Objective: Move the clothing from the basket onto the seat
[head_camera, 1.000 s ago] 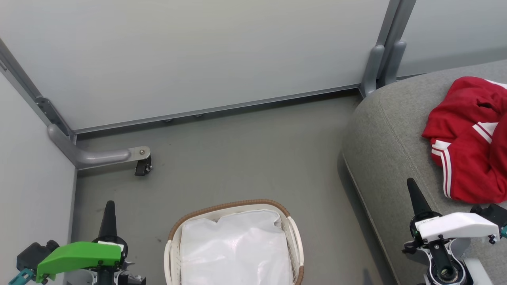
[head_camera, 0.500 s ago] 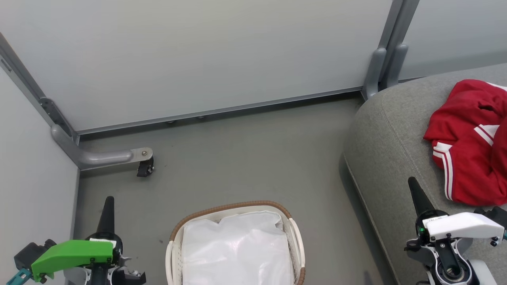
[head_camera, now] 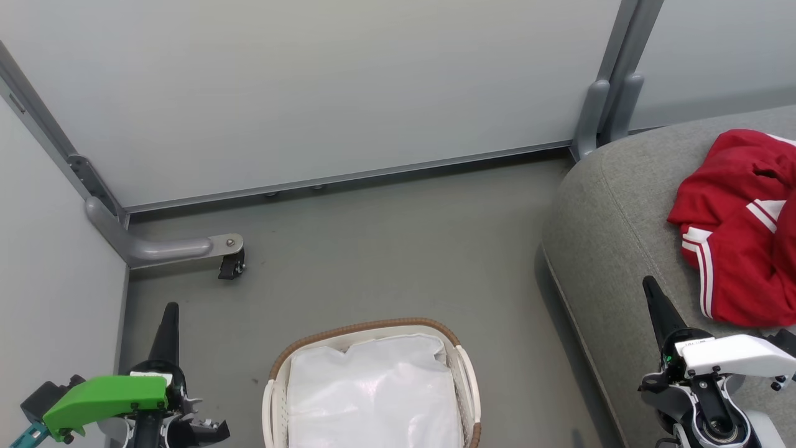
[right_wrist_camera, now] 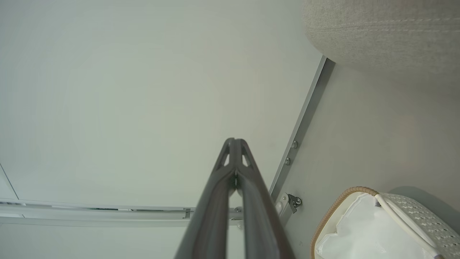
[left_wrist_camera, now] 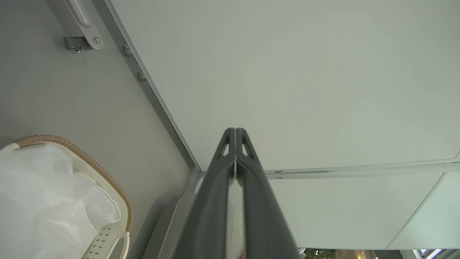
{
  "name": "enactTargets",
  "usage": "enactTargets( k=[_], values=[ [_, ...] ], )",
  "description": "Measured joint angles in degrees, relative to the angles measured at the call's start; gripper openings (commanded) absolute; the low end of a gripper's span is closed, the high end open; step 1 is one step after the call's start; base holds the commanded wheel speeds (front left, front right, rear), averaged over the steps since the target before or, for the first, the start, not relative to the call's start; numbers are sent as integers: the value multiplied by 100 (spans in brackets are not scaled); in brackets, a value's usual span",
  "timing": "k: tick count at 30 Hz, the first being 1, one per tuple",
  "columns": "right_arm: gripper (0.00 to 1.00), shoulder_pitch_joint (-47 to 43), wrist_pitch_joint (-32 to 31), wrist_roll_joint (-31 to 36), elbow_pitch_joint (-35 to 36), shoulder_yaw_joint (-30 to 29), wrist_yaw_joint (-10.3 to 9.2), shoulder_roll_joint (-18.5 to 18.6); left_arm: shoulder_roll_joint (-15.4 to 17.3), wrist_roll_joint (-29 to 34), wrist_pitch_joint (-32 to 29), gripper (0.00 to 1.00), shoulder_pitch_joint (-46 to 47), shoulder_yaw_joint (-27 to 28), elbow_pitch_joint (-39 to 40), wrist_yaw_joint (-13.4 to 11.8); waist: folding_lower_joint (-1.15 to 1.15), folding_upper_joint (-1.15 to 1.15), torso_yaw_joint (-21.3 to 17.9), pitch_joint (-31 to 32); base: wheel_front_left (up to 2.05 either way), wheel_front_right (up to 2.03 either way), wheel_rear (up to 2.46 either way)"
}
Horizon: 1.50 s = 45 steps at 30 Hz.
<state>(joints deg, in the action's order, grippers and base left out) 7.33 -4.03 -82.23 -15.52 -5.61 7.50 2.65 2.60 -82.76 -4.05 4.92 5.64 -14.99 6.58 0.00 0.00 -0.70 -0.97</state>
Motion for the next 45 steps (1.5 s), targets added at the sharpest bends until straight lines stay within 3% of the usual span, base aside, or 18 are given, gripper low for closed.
enactTargets(
  k=[24,45],
  values=[
    [0,-81,-254,-985,138,-90,0,4,7,-939,-245,0,80,83,83,76,0,0,69,78,0,0,0],
    [0,-82,-258,-1009,145,-93,0,4,7,-957,-247,0,100,87,91,81,0,0,70,80,0,0,0]
  ],
)
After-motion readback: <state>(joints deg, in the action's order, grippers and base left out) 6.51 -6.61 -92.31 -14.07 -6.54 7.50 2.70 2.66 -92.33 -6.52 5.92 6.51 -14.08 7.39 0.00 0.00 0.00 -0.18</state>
